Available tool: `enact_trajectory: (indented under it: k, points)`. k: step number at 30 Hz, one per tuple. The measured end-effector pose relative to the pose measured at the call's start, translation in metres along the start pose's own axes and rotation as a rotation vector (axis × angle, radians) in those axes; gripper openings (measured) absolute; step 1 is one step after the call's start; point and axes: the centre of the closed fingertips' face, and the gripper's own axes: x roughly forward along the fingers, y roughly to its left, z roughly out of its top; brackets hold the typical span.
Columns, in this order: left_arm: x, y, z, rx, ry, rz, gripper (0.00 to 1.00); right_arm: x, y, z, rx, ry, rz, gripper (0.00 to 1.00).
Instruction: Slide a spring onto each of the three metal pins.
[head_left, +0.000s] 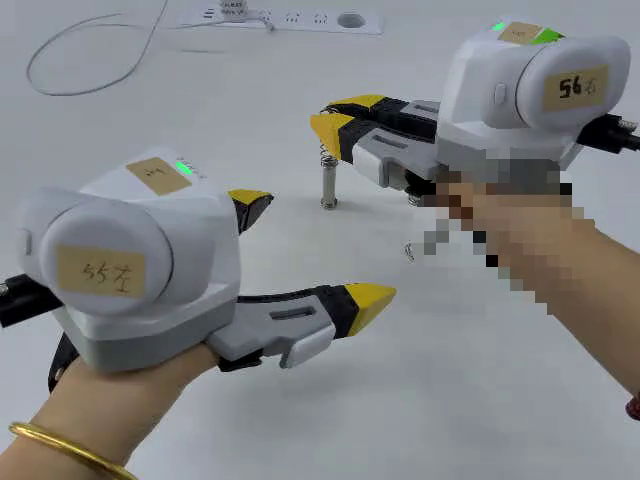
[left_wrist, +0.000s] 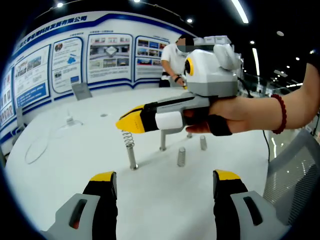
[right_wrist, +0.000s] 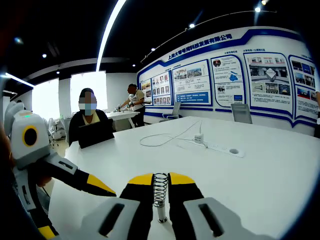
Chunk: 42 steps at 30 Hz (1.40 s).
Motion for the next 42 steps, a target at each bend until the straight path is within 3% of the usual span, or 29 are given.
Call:
enact_trajectory:
  k: [11, 22, 42]
  points:
    - [-0.001, 0.002, 0.000, -0.003, 0.000, 0.005, 0.80, 0.002, -0.002, 0.000, -0.025, -0.002, 0.000, 0.11]
    - [-0.001, 0.003, 0.000, -0.004, -0.002, 0.006, 0.79, 0.007, -0.001, -0.015, -0.055, 0.048, 0.006, 0.11]
    - [-0.002, 0.003, 0.001, 0.000, -0.003, 0.010, 0.78, 0.005, -0.003, -0.019, -0.048, 0.068, -0.041, 0.11]
